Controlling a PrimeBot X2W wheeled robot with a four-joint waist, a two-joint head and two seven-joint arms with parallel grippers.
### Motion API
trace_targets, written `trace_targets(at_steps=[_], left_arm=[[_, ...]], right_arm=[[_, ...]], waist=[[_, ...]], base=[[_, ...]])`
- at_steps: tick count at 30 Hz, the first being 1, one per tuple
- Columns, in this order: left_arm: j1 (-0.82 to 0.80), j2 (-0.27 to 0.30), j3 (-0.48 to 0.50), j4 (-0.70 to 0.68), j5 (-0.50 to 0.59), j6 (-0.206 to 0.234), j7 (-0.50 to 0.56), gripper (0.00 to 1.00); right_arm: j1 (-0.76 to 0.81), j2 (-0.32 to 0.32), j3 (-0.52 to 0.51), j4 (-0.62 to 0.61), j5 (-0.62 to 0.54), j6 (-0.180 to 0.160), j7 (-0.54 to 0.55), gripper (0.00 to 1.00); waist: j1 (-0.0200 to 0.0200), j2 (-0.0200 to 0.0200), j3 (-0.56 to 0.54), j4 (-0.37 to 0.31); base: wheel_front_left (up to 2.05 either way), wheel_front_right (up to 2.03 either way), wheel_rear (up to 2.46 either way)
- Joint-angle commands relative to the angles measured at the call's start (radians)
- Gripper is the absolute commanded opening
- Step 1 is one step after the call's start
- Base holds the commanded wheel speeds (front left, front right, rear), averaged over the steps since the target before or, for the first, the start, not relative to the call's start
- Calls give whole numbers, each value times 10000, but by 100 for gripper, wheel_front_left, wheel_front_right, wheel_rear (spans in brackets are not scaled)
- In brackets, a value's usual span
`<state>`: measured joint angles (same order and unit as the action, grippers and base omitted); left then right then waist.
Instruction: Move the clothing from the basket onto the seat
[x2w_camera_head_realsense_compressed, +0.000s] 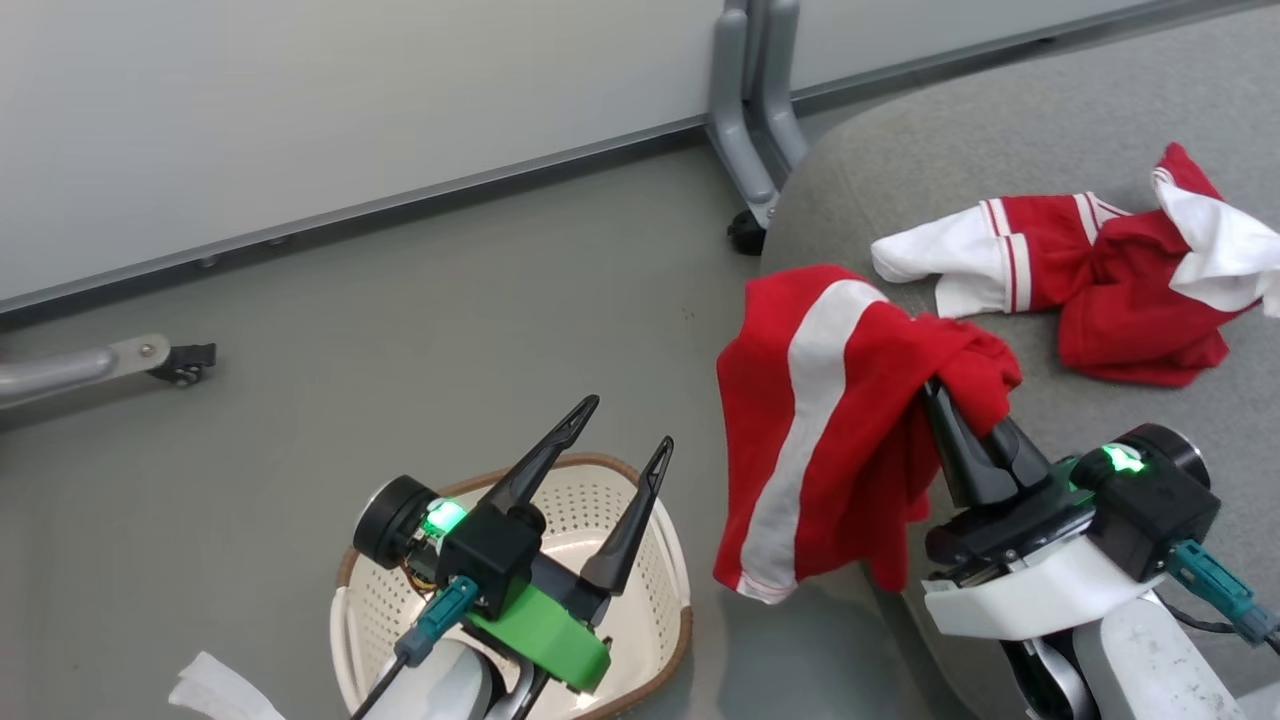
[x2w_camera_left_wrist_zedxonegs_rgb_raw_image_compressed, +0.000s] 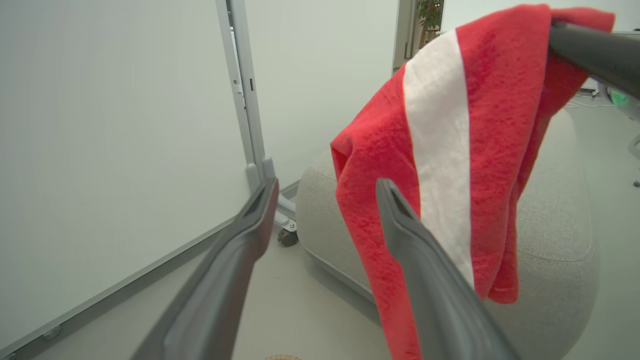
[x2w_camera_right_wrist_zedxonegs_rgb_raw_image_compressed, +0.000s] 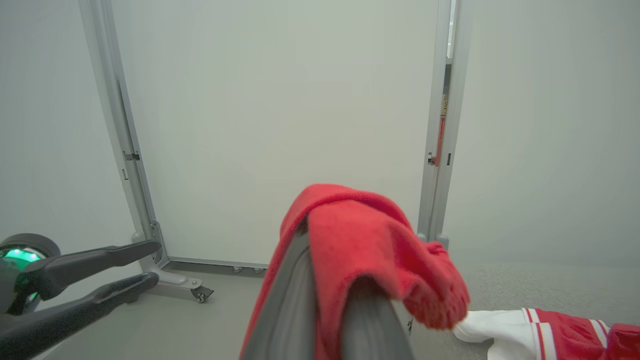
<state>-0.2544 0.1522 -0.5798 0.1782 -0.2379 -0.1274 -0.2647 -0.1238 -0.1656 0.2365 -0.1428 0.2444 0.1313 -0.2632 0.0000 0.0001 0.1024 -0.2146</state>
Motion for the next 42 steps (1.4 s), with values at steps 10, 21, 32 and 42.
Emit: trace_targets(at_steps=[10,21,32,42], left_arm=[[-555,480,-677,-141,221,-41,7,100],[-1359,988,-1360,-315,65,-42,7,100],[-2657,1826,-1866,-408,172,-43,7,100],[-3329,1973,-1915,-401,145,-43,7,100]], right_arm=[[76,461,-794,-1243,-466,-11,-23,0],[-1637,55,-1735,-1517,-1079,-11,-23,0],[-6797,-876,-3343,268,-855,-11,-23,0],[-8008,-1658,-4723,2299,-1294,-12,-21,0]], waist=[[0,-1,1635,-2557],[0,-1,3000,-2710],[0,-1,5433,-1740],[0,-1,6303,-1182]], base=[[0,0,0],[0,0,0],[0,0,0],[0,0,0]])
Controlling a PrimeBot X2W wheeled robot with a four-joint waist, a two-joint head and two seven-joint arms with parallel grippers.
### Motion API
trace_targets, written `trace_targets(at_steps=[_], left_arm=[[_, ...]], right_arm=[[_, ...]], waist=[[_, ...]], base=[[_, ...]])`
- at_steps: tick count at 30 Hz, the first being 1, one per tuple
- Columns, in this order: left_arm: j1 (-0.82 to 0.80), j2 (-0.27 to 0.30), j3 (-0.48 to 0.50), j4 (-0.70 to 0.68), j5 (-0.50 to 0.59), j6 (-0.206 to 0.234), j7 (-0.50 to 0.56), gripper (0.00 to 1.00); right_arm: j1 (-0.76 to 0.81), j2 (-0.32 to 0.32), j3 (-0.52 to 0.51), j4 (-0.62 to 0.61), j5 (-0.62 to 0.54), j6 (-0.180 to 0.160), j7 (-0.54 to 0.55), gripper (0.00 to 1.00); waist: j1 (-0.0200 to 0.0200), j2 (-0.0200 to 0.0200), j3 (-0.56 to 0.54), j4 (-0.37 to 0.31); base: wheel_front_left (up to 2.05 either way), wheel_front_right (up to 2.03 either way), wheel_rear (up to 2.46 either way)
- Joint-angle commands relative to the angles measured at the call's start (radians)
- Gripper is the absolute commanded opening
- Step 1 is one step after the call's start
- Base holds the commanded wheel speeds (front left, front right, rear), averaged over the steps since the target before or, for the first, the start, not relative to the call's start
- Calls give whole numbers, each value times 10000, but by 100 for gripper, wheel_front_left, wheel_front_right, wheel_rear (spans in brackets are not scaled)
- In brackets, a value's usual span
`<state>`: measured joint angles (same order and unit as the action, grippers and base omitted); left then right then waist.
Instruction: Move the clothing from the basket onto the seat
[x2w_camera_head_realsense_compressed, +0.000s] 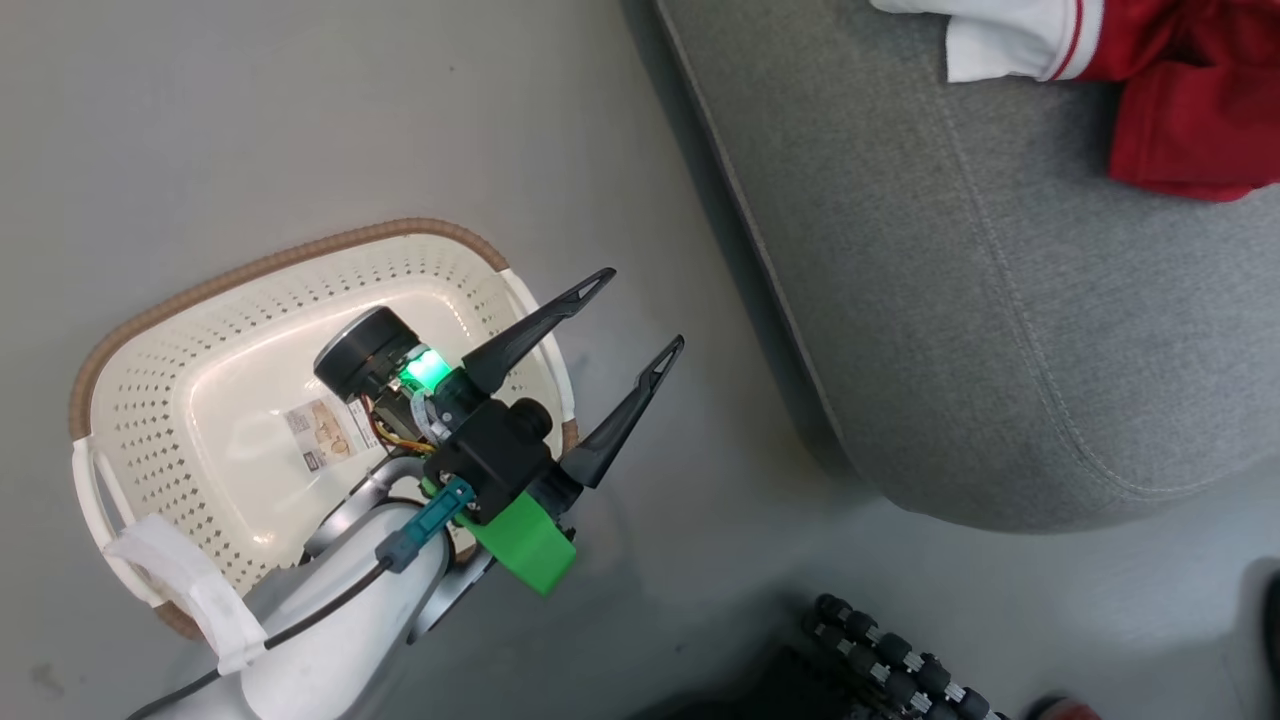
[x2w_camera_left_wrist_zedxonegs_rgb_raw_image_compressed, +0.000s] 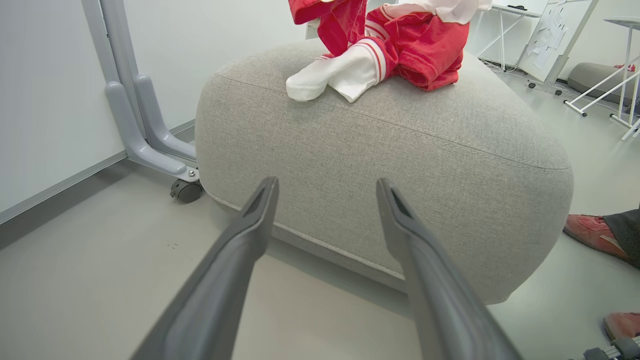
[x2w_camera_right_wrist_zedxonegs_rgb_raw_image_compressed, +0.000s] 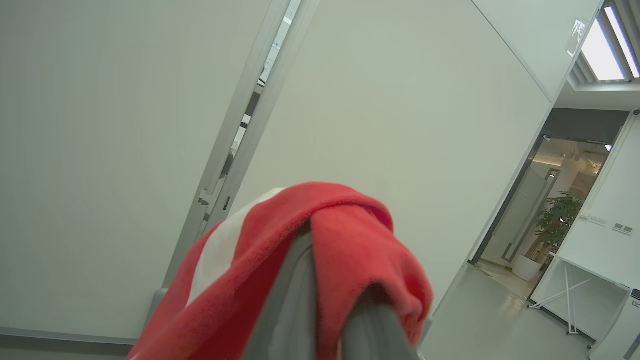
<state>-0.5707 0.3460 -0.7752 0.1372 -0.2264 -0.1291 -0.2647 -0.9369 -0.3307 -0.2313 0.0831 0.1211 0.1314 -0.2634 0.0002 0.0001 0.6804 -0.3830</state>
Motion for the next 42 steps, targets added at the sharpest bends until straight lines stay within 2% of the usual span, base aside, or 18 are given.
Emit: trace_targets(at_steps=[1,6,13,15,16,17,22,28,37,42], left_arm=[[-140,25,103,44,53,-25,7,100],[118,-47,310,162,-10,-24,7,100],[316,41,557,139,-29,-25,7,100],[353,5,598,146,-46,-25,7,100],[377,-28,611,157,-52,-25,7,100],[390,-54,607,163,-66,-25,7,100],[576,-271,551,262,-268,-26,7,100],[1018,-915,1194,323,-414,120,7,100],[2261,-2138,2627,311,-381,146,7,100],[3152,-2613,3537,308,-116,74,7,100]], right_arm=[[390,4,-223,200,-218,-14,-19,0],[1531,263,-1310,1181,-838,-14,-21,0],[2540,1215,-3302,2653,-1262,-14,-19,0],[2575,1480,-3836,3056,-1267,-14,-21,24],[2613,1626,-4063,3231,-1320,-14,-21,56],[2627,1730,-4244,3314,-1346,-14,-21,100],[3165,2224,-4944,3186,-1615,-14,-21,100],[4460,2575,-5054,2894,-1806,-14,-19,100],[6756,2781,-4020,2584,-1934,-14,-21,100],[7776,2775,-2632,2589,-1379,-14,-21,100]], waist=[[-2,-1,548,517],[-2,-1,533,486],[-2,-1,358,355],[-2,-1,290,322],[-2,-1,246,319],[-2,-1,198,324],[-2,-1,-295,494],[-2,-1,-1220,884],[-2,-1,-3053,1938],[-2,-1,-4238,2782]], base=[[0,0,0],[0,0,0],[0,0,0],[0,0,0],[0,0,0],[0,0,0],[0,0,0],[0,0,0],[0,0,0],[0,0,0]])
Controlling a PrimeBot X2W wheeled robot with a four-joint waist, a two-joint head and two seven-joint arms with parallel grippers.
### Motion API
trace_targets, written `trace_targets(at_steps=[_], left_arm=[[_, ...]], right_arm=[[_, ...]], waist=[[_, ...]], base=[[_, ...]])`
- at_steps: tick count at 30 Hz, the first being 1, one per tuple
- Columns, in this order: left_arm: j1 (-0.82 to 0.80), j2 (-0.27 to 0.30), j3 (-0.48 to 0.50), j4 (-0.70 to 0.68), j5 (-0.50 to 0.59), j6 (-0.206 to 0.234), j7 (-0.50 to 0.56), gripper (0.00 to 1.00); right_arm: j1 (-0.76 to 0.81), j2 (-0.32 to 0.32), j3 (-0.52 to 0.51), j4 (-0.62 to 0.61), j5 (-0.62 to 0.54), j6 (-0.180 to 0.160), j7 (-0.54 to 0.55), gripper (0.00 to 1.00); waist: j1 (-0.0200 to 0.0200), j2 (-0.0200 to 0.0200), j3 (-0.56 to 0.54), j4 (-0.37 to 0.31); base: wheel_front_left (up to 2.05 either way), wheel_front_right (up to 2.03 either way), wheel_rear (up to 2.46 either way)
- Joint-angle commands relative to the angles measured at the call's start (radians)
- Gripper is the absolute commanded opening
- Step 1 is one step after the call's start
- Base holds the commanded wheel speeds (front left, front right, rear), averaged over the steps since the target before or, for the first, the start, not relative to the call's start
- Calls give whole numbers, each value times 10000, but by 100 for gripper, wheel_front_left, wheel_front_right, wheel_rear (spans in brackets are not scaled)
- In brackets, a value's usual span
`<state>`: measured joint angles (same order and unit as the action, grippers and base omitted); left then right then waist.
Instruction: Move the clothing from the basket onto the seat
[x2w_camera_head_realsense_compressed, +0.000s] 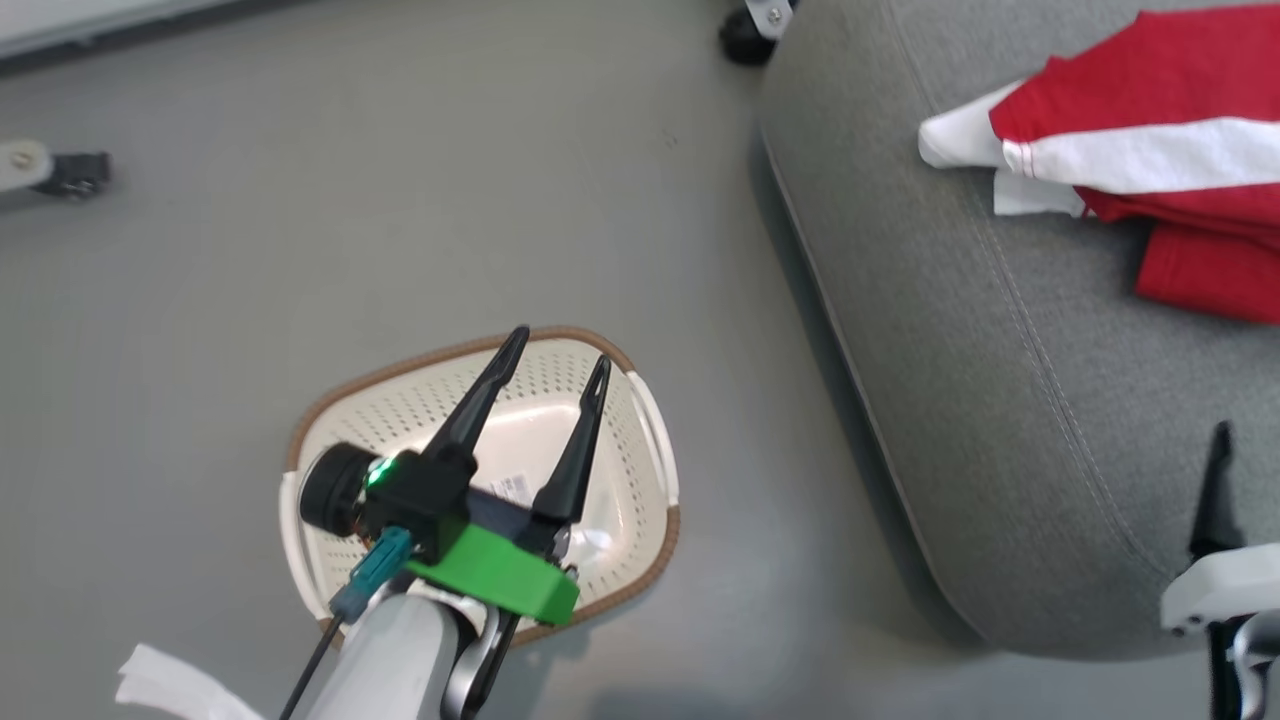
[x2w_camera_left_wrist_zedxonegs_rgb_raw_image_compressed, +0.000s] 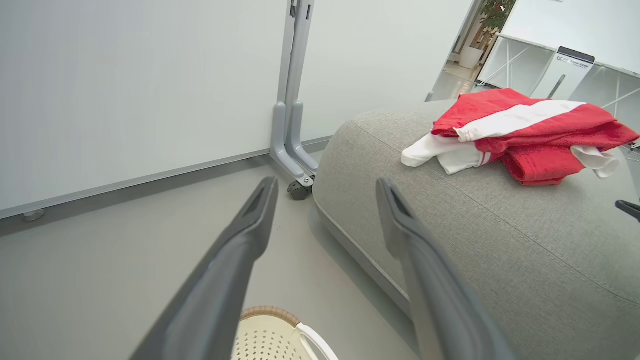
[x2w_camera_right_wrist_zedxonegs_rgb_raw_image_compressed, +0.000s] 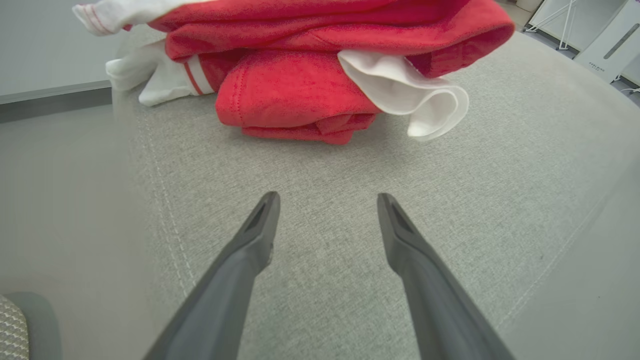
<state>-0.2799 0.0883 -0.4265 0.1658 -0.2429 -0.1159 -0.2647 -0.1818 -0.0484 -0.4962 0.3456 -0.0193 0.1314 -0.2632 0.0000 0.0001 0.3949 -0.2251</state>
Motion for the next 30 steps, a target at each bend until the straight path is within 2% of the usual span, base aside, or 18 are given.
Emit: trace_targets(at_steps=[1,8,11,19,23,30], left_arm=[[358,-79,281,10,73,-40,6,100],[1548,-313,1673,-108,-52,-123,9,100],[2108,-348,2210,-138,33,-150,8,100],[3209,-379,3229,-950,283,-157,8,100],[3784,-379,3358,-1337,298,-157,8,100],[4317,-376,3157,-1438,481,-158,8,100]], right_arm=[[378,-55,343,-81,114,-14,-23,100],[1335,-49,2234,-472,224,-14,-23,100],[1580,-42,3063,-723,379,-14,-23,100],[1913,-40,4482,-1932,1006,-14,-23,100],[2202,-41,4954,-2610,1365,-14,-23,100],[2775,-39,4860,-3118,1485,-13,-22,100]], waist=[[0,-1,-1575,1346],[0,-1,-3055,2346],[0,-1,-3556,2559],[0,-1,-4106,2734],[0,-1,-4287,2688],[0,-1,-4491,2541]], base=[[0,0,0],[0,0,0],[0,0,0],[0,0,0],[0,0,0],[0,0,0]])
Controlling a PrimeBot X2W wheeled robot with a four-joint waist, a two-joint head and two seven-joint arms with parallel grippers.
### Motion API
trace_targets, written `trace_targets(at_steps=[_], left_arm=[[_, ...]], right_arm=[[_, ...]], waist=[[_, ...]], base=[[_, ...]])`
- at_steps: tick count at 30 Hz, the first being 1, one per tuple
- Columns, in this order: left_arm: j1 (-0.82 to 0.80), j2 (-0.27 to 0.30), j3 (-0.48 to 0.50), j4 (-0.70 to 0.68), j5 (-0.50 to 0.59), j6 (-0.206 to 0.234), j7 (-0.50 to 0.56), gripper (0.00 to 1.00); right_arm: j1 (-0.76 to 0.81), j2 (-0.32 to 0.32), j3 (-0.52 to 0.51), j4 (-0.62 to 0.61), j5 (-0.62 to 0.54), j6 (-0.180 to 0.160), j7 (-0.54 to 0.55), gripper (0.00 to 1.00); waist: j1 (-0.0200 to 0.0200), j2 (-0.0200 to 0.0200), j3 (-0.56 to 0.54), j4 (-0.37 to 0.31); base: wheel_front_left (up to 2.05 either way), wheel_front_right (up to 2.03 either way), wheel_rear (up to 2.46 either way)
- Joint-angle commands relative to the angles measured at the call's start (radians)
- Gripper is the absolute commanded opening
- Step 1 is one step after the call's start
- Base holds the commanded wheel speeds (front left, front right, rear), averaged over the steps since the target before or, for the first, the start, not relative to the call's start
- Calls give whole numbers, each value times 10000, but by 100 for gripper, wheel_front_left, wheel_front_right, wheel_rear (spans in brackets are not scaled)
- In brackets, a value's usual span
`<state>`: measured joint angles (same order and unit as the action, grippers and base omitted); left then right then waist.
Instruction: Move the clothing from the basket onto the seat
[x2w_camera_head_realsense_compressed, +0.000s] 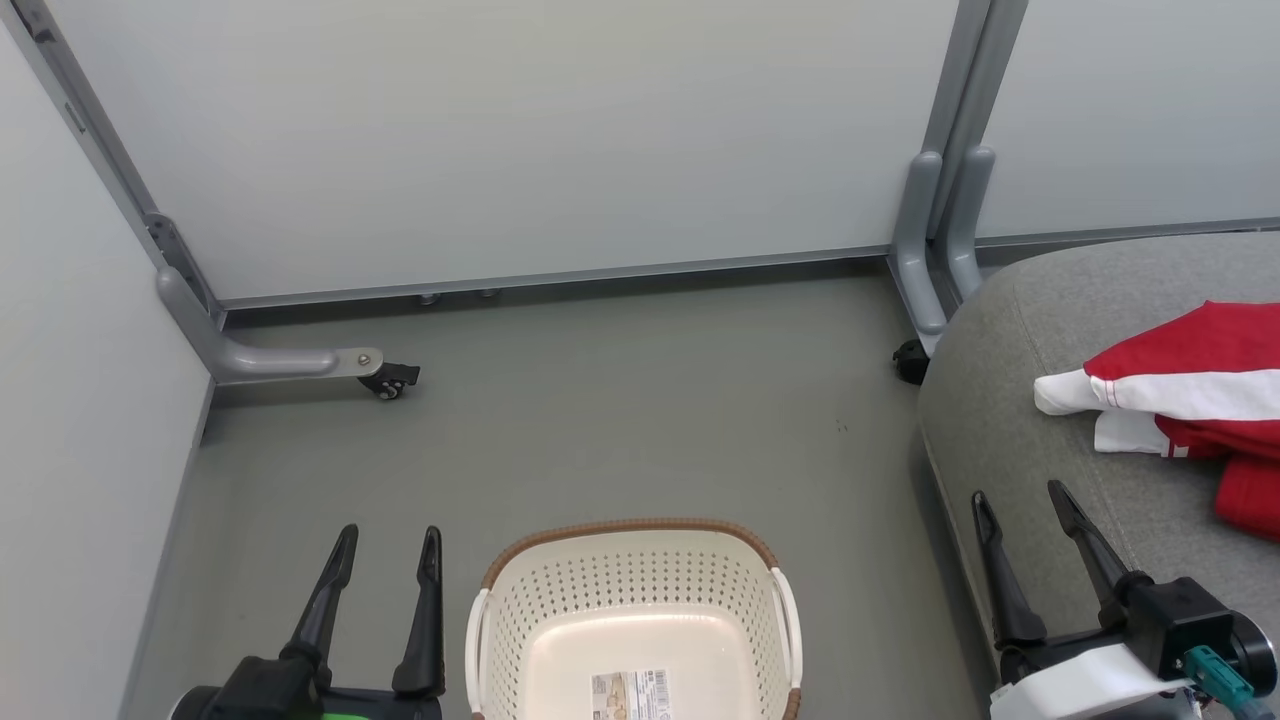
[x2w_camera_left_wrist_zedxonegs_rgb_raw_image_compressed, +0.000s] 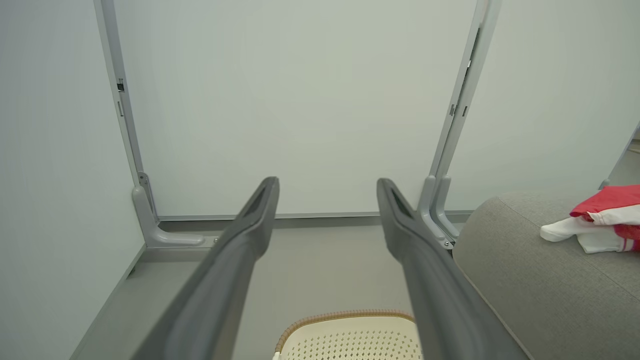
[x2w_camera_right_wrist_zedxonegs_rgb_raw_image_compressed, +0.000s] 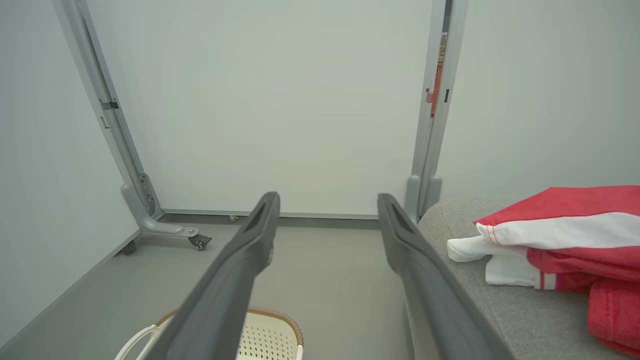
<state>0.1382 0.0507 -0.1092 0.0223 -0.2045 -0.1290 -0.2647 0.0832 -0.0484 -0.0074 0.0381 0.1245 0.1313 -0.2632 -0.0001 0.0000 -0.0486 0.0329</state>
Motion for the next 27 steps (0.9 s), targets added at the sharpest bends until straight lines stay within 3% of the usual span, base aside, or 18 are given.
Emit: trace_targets(at_steps=[1,12,13,17,27], left_arm=[[182,0,-15,13,94,-28,8,100],[387,1,189,166,-67,-29,8,100],[234,-6,165,151,36,0,0,0],[257,-17,120,469,39,0,1,0],[-112,117,255,672,-2150,26,402,0]], right_arm=[[184,-39,-39,-59,70,-11,-22,100],[366,-39,46,-104,178,-11,-22,100],[253,0,54,-92,144,0,0,0],[347,57,82,239,165,2,7,0],[32,-68,74,491,2424,1,425,0]], waist=[[1,0,-72,-65],[1,0,-190,-387],[1,0,-189,-386],[1,0,-191,-390],[1,0,-130,-386]], base=[[0,0,0],[0,0,0],[0,0,0],[0,0,0],[0,0,0]])
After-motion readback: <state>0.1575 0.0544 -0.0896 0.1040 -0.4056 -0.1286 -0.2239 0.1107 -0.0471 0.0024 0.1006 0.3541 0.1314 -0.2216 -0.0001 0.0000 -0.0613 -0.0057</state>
